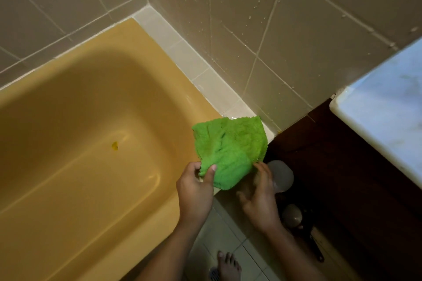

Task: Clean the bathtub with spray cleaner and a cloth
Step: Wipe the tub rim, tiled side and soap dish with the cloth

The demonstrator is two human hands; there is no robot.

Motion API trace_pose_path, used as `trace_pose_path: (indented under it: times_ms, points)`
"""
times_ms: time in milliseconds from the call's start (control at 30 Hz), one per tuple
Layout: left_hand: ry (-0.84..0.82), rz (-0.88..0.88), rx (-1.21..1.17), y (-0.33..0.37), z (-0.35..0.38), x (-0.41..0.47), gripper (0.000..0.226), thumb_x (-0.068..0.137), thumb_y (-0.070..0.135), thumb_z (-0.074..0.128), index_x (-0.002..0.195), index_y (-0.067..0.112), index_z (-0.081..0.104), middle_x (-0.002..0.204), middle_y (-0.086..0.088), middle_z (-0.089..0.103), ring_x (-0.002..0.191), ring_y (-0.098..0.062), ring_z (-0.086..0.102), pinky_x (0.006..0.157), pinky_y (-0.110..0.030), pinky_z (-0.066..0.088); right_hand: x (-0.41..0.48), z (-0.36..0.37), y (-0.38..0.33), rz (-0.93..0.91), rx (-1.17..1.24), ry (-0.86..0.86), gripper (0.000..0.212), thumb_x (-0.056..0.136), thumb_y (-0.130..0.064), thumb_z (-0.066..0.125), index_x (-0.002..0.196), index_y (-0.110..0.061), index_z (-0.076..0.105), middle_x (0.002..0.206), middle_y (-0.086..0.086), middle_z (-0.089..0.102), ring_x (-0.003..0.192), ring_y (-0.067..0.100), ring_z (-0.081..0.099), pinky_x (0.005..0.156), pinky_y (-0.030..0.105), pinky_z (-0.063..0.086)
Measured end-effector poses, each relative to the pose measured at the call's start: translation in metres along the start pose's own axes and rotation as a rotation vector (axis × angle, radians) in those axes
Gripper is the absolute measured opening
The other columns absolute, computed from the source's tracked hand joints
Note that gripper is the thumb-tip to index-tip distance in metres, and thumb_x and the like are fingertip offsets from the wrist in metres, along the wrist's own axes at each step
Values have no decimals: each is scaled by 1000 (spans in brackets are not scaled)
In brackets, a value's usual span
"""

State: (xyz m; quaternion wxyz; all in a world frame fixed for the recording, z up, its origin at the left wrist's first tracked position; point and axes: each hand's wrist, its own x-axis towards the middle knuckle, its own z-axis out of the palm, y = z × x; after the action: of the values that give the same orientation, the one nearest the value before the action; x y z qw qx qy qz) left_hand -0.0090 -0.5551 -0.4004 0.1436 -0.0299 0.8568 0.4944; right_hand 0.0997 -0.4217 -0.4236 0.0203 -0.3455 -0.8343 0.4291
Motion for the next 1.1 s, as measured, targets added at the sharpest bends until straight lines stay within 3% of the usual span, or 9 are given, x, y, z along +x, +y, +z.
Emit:
trace_pose_path:
  times_ms: [67,133,300,400,500,633,733,867,1100]
  points:
    - [42,-136,-67,13,-4,-3,21,87,27,81,95,22,63,87,-3,65,82,-25,62,74,-33,49,-3,12,-1,27,42,-28,101,71,-12,90,153,-19,30,159,-7,22,147,7,20,119,19,17]
    - [75,-323,-225,16,-9,-3,31,87,19,82,98,28,55,84,-4,59,75,-23,59,71,-33,48,-2,19,-3,28,45,62,92,71,-7,89,147,-17,38,155,-2,32,144,11,30,114,12,20]
    - [82,-518,-480,13,-32,6,32,89,7,78,99,25,54,96,-20,69,82,-32,70,80,-55,60,0,15,-7,-78,-7,184,44,80,1,74,116,-18,58,119,1,54,108,20,56,93,44,51]
    - [-49,-406,-352,14,-45,6,22,90,5,76,97,20,62,85,-14,62,81,-27,63,77,-43,54,-1,14,-12,37,67,232,35,83,3,69,103,-24,61,112,1,56,100,20,58,89,44,52]
    - [-143,-205,-41,10,-57,1,24,87,8,80,98,26,68,94,2,60,86,-11,58,77,-30,47,-1,14,-19,354,463,173,34,89,6,62,95,-25,53,104,10,64,83,19,63,80,47,60]
    - [-164,-176,18,3,-64,-5,35,83,4,83,107,24,67,99,7,59,85,-6,55,66,-12,43,-3,10,-19,526,785,60,33,93,7,63,113,-16,50,105,10,68,81,14,62,65,28,50]
    - [-159,-176,49,-5,-69,-13,37,82,4,84,109,23,66,95,5,57,79,-10,54,62,-4,41,-7,6,-8,587,768,45,37,92,1,69,123,-12,54,98,4,73,83,15,66,71,31,50]
    - [-138,-115,81,-5,-80,-23,32,84,6,82,105,24,67,90,1,59,76,-14,55,67,-12,44,-23,-12,-4,563,652,-2,11,92,-7,72,103,-4,72,101,18,76,88,23,70,89,40,56]
    - [-433,125,249,17,-96,-38,43,76,12,89,105,36,68,86,10,60,69,-9,54,68,-19,45,-46,-47,-24,401,419,39,10,94,-15,72,99,-17,64,81,1,71,75,17,67,67,31,54]
